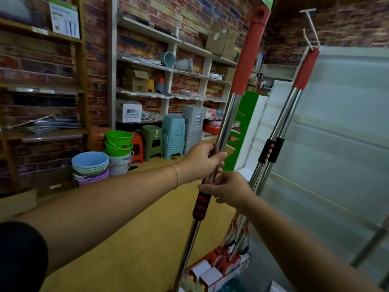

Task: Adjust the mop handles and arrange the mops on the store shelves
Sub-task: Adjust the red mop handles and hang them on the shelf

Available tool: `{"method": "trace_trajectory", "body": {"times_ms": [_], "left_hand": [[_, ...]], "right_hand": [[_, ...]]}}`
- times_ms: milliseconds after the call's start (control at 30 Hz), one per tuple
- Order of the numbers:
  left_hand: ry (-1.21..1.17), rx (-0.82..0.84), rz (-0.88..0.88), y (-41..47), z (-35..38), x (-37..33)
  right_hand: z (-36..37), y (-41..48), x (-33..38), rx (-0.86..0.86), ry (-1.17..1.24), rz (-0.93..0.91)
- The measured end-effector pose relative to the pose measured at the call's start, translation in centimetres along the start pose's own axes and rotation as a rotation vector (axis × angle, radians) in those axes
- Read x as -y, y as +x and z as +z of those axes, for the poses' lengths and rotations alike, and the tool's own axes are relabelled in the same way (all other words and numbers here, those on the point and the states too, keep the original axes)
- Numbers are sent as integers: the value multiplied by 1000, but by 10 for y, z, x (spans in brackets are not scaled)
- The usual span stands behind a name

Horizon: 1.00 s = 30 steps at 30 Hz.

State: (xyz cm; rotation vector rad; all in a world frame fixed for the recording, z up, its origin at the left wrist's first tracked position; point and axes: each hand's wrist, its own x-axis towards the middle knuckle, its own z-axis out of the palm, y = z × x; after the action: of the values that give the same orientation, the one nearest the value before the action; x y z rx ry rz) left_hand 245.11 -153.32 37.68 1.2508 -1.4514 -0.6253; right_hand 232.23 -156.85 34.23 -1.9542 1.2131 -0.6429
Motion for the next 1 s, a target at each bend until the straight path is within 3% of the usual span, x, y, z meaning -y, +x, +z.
{"method": "trace_trajectory", "body": {"times_ms": [167, 400, 533, 700, 1000], "left_hand": [[56, 40, 9, 8, -15, 16], [21, 93, -40, 26, -23, 27], [111, 130, -77, 39, -27, 38], [162, 173, -96, 66, -28, 48], [273, 233, -51, 123, -22, 36]], "right_hand": [[-23, 7, 17, 102, 62, -37], [-46, 38, 57, 60, 297, -109], [-43, 60, 76, -70, 385, -229], [-43, 99, 82, -247, 319, -304], [-78, 141, 77, -292, 310, -336]]}}
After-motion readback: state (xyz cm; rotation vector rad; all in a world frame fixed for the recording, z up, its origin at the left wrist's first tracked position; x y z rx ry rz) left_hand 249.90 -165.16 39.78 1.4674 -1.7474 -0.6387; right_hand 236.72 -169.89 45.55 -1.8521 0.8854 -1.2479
